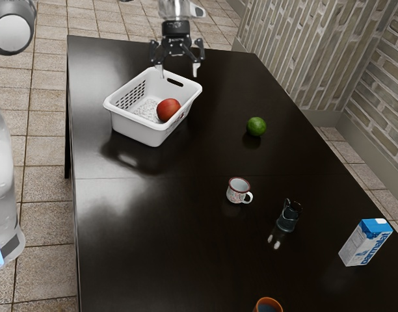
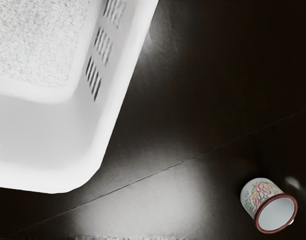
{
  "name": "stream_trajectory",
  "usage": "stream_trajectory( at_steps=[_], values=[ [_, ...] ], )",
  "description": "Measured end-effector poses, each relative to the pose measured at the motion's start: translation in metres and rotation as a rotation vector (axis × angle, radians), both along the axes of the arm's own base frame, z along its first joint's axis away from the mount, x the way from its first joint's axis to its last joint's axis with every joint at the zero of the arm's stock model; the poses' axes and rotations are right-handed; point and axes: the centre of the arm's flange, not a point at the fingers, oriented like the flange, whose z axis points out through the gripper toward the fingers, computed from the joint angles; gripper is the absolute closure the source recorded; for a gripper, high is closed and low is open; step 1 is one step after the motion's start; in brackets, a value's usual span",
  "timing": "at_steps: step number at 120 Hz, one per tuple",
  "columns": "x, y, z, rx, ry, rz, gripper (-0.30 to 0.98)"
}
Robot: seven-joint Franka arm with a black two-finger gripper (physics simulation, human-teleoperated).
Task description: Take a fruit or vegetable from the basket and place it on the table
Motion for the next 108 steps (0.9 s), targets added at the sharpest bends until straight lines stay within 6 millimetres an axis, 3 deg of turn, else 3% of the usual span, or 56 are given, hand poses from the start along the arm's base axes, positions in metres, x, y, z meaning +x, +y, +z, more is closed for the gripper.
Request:
stream_trajectory(
  at_steps=[14, 27, 50, 72, 87, 96, 108],
  values=[
    [-0.017, 0.012, 0.014, -0.012, 0.020, 0.125, 0.00],
    [-0.023, 0.009, 0.023, 0.027, 0.046, 0.162, 0.00],
    [-0.029, 0.056, -0.019, 0.018, 0.176, 0.327, 0.00],
    [-0.073, 0.135, -0.051, -0.014, 0.254, 0.529, 0.00],
    [-0.089, 0.173, -0.077, -0.057, 0.297, 0.629, 0.00],
    [-0.091, 0.189, -0.087, -0.110, 0.288, 0.707, 0.00],
    [-0.076, 0.183, -0.068, -0.138, 0.237, 0.797, 0.00]
  ],
)
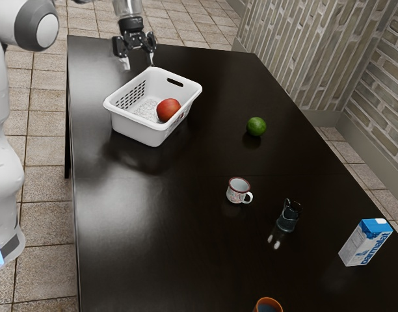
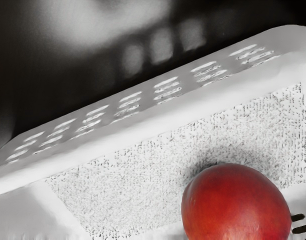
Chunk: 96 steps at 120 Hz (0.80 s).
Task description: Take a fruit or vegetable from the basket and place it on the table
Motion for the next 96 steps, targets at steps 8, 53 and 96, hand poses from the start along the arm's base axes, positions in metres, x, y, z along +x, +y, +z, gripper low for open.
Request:
stream_trajectory(
  at_steps=[8, 53, 96],
  values=[
    [0.015, -0.015, 0.012, 0.003, -0.019, 0.030, 0.00],
    [0.055, -0.157, 0.051, 0.081, 0.008, -0.001, 0.00],
    [0.022, -0.158, 0.020, 0.016, 0.152, 0.221, 0.01]
  ],
)
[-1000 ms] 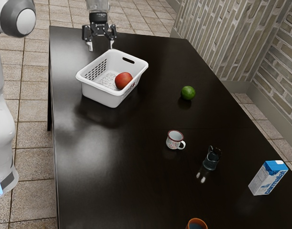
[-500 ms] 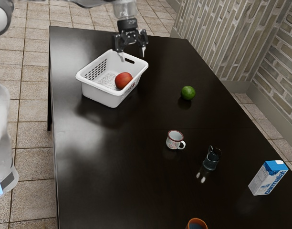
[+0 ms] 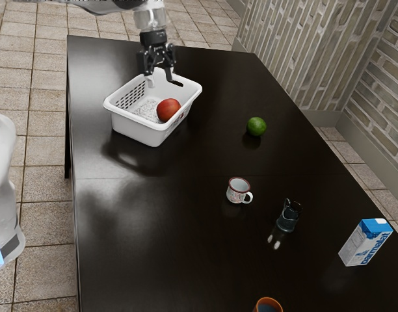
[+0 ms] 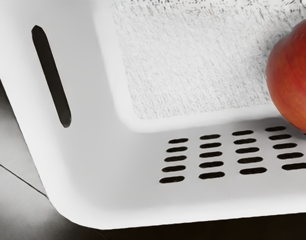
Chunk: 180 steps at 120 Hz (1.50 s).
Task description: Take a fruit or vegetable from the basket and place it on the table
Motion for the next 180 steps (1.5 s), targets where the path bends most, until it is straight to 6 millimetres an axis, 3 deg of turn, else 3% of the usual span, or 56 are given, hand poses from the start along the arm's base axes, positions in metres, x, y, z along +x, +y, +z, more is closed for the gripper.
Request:
stream_trajectory(
  at_steps=[16, 34, 52, 69, 83, 106, 117, 133, 148, 162, 180],
  values=[
    [0.010, 0.002, -0.022, 0.000, 0.077, 0.082, 0.01],
    [-0.007, 0.011, -0.035, -0.036, 0.111, 0.178, 0.01],
    [-0.010, 0.011, -0.040, -0.052, 0.136, 0.233, 0.01],
    [-0.017, 0.039, -0.040, -0.043, 0.153, 0.329, 0.01],
    [-0.009, 0.064, -0.034, -0.011, 0.158, 0.386, 0.01],
    [0.003, 0.074, -0.034, 0.018, 0.166, 0.411, 0.01],
    [0.024, 0.081, -0.032, 0.053, 0.159, 0.430, 0.01],
    [0.039, 0.077, -0.030, 0.062, 0.138, 0.427, 0.00],
    [0.052, 0.056, -0.040, 0.072, 0.133, 0.333, 0.00],
    [0.052, 0.039, -0.060, 0.063, 0.147, 0.246, 0.00],
    [0.048, 0.039, -0.070, 0.060, 0.141, 0.194, 0.00]
  ],
)
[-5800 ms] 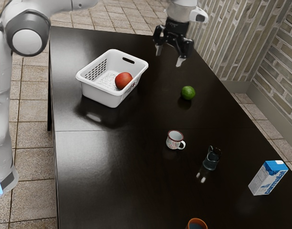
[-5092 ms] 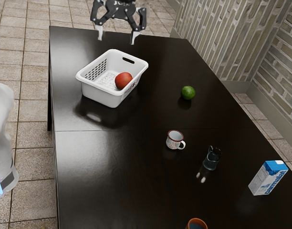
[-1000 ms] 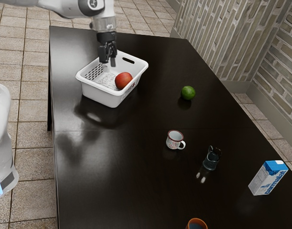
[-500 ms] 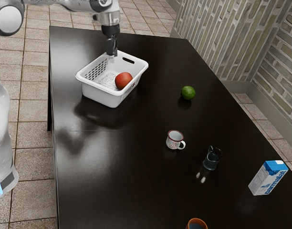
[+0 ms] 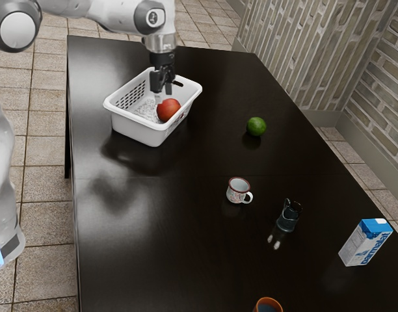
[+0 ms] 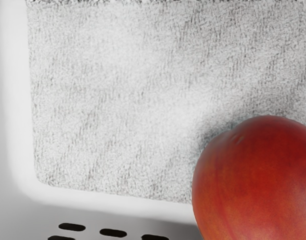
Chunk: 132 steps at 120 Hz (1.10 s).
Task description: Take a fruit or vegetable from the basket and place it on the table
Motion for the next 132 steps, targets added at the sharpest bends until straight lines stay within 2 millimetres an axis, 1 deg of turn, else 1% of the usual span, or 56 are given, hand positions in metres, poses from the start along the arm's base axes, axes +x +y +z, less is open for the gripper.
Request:
stream_trajectory(
  at_steps=[8, 15, 20, 31, 36, 41, 45, 49, 54, 65, 71, 76, 88, 95, 132],
  values=[
    [-0.002, 0.004, -0.001, 0.004, -0.005, -0.013, 0.00],
    [-0.004, 0.012, -0.003, 0.013, -0.003, -0.013, 0.00],
    [-0.004, 0.024, -0.005, 0.030, 0.000, -0.003, 0.00],
    [0.005, 0.055, -0.003, 0.093, -0.003, 0.025, 0.00],
    [0.007, 0.064, -0.003, 0.110, -0.009, 0.034, 0.00],
    [0.009, 0.069, -0.004, 0.119, -0.019, 0.035, 0.00],
    [0.013, 0.068, -0.003, 0.125, -0.028, 0.028, 0.00],
    [0.018, 0.063, -0.003, 0.130, -0.038, 0.012, 0.00],
    [0.028, 0.053, -0.004, 0.135, -0.047, -0.016, 0.00],
    [0.053, 0.025, -0.016, 0.129, -0.057, -0.075, 0.00],
    [0.061, 0.017, -0.019, 0.127, -0.068, -0.091, 0.00],
    [0.063, 0.017, -0.020, 0.127, -0.075, -0.092, 0.00],
    [0.057, 0.030, -0.020, 0.130, -0.091, -0.070, 0.00],
    [0.055, 0.034, -0.021, 0.127, -0.100, -0.063, 0.00],
    [0.057, 0.029, -0.023, 0.113, -0.125, -0.078, 0.00]
  ],
)
